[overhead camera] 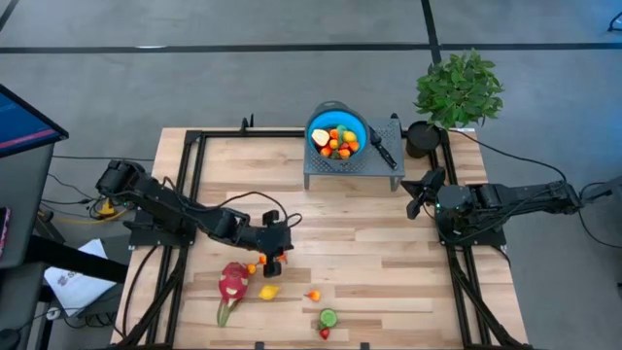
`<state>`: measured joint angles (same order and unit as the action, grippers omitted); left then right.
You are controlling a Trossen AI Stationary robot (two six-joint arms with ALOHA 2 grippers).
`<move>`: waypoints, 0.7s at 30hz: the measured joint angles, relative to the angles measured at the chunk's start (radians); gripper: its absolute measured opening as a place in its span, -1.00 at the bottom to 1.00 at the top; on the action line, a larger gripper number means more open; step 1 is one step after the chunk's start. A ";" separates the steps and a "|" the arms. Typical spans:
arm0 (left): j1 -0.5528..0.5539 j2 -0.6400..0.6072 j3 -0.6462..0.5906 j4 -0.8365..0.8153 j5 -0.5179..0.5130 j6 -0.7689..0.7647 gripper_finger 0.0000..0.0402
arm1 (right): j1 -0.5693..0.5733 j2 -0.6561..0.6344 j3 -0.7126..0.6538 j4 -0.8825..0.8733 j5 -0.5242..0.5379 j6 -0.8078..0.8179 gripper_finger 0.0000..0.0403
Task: Pick & Place Fruit
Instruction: Put the yellow pear into the strainer bowl
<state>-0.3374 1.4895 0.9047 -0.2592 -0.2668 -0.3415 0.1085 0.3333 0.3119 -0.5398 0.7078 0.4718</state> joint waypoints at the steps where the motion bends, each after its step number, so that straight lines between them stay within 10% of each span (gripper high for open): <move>1: -0.006 0.000 0.000 -0.007 0.001 -0.009 -0.99 | 0.000 0.000 0.000 -0.001 0.000 0.000 -1.00; 11: -0.008 0.000 -0.001 -0.006 0.001 0.069 -0.92 | 0.000 0.000 0.000 -0.007 0.000 -0.008 -1.00; 21: -0.003 0.000 -0.001 -0.006 0.001 0.143 -0.31 | 0.000 0.000 0.000 -0.007 0.000 -0.008 -1.00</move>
<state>-0.3401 1.4895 0.9039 -0.2653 -0.2653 -0.1985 0.1081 0.3333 0.3119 -0.5468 0.7078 0.4637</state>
